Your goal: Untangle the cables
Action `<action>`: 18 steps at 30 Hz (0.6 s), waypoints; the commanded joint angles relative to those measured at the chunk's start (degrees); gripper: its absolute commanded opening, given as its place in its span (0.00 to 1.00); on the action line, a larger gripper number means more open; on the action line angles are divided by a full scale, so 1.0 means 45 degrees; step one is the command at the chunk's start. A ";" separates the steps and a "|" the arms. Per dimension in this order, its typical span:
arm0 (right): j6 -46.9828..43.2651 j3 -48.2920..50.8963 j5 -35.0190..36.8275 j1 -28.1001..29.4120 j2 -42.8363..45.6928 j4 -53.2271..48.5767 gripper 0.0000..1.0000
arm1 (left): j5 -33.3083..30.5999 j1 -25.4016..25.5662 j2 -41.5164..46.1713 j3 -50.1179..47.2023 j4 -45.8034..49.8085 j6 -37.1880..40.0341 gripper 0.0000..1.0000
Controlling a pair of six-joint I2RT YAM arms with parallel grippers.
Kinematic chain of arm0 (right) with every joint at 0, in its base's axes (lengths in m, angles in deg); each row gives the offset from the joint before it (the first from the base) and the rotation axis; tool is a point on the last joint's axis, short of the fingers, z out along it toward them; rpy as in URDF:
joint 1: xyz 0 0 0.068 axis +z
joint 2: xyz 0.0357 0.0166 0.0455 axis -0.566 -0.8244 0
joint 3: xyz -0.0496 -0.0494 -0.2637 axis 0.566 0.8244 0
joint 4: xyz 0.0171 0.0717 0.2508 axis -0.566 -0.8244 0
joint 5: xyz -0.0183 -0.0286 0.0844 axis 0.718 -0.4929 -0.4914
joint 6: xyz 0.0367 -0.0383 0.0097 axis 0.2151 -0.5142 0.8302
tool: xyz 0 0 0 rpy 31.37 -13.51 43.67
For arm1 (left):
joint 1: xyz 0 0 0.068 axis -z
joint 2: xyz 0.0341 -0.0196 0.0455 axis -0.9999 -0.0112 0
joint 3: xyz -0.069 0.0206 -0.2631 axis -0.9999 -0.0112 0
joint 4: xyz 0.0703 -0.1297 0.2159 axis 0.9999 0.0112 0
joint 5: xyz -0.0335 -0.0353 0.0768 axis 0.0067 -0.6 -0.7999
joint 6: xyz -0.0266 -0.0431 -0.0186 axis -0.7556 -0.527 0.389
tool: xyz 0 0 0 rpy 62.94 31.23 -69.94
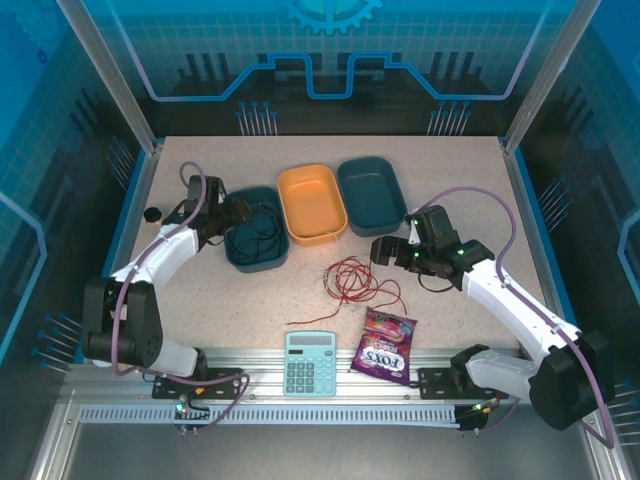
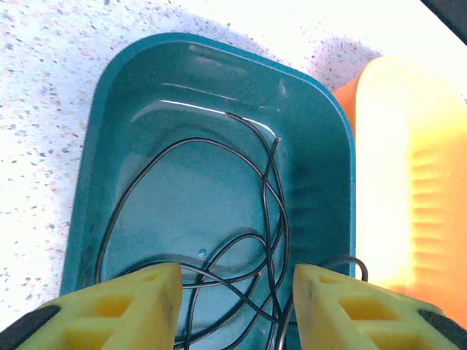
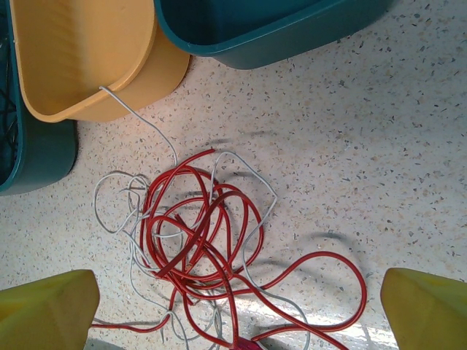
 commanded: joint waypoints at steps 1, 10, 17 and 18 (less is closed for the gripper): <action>0.0031 -0.0021 -0.0105 -0.0246 0.0078 -0.0038 1.00 | -0.0493 -0.0098 0.0690 0.0062 0.0612 0.0293 0.46; 0.0124 0.0087 -0.0199 -0.0244 0.0078 0.0164 1.00 | 0.1002 0.0328 0.1656 -0.0149 0.0359 0.0512 0.64; 0.0217 0.0229 -0.0367 -0.0235 0.0058 0.0362 1.00 | 0.0214 0.2198 0.1351 0.0009 0.0965 0.1528 0.61; 0.0227 0.0238 -0.0367 -0.0237 0.0058 0.0362 1.00 | 0.0261 0.2379 0.1201 -0.0040 0.0863 0.1548 0.57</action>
